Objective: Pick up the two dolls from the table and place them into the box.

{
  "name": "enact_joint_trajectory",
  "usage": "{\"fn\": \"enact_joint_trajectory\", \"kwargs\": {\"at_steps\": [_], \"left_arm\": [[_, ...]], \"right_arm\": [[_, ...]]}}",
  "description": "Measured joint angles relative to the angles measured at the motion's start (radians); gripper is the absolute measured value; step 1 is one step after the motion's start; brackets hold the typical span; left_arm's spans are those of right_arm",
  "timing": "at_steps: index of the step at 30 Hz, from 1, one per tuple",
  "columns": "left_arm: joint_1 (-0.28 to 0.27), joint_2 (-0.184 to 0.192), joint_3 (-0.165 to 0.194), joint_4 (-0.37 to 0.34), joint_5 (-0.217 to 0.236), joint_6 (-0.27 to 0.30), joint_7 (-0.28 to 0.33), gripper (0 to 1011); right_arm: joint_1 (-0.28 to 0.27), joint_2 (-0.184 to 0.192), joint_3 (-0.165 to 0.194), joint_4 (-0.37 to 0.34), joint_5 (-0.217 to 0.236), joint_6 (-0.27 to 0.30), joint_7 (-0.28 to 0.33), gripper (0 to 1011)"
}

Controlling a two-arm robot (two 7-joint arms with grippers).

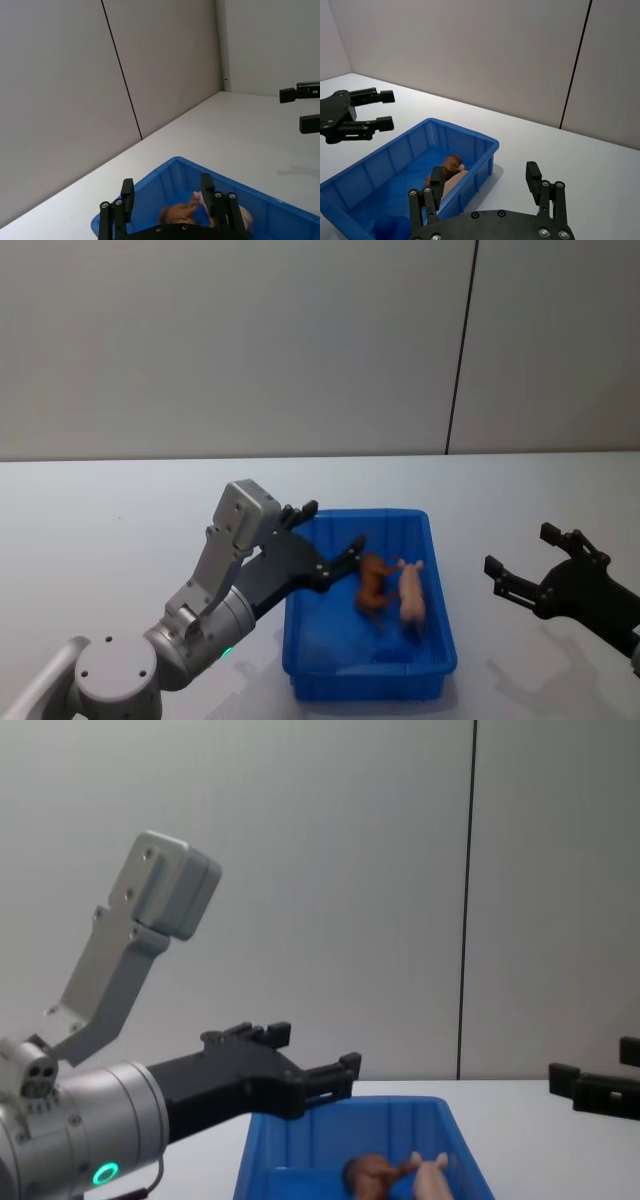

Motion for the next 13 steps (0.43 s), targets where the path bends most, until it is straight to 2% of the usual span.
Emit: {"fn": "enact_joint_trajectory", "kwargs": {"at_steps": [2, 3, 7, 13], "left_arm": [[0.0, 0.0, -0.001, -0.003, 0.0, -0.005, 0.002, 848], [0.0, 0.0, -0.002, -0.007, 0.0, -0.01, 0.005, 906], [0.0, 0.001, -0.004, -0.013, 0.0, -0.019, 0.011, 1001], [0.001, 0.002, -0.007, -0.02, -0.001, -0.029, 0.017, 1001]], "right_arm": [[0.0, 0.0, 0.0, 0.0, 0.0, 0.0, 0.0, 1001], [0.0, 0.0, 0.0, 0.0, 0.0, 0.0, 0.0, 1001], [0.0, 0.0, 0.0, 0.0, 0.0, 0.0, 0.0, 1001], [0.0, 0.0, 0.0, 0.0, 0.0, 0.0, 0.0, 1001]]}}
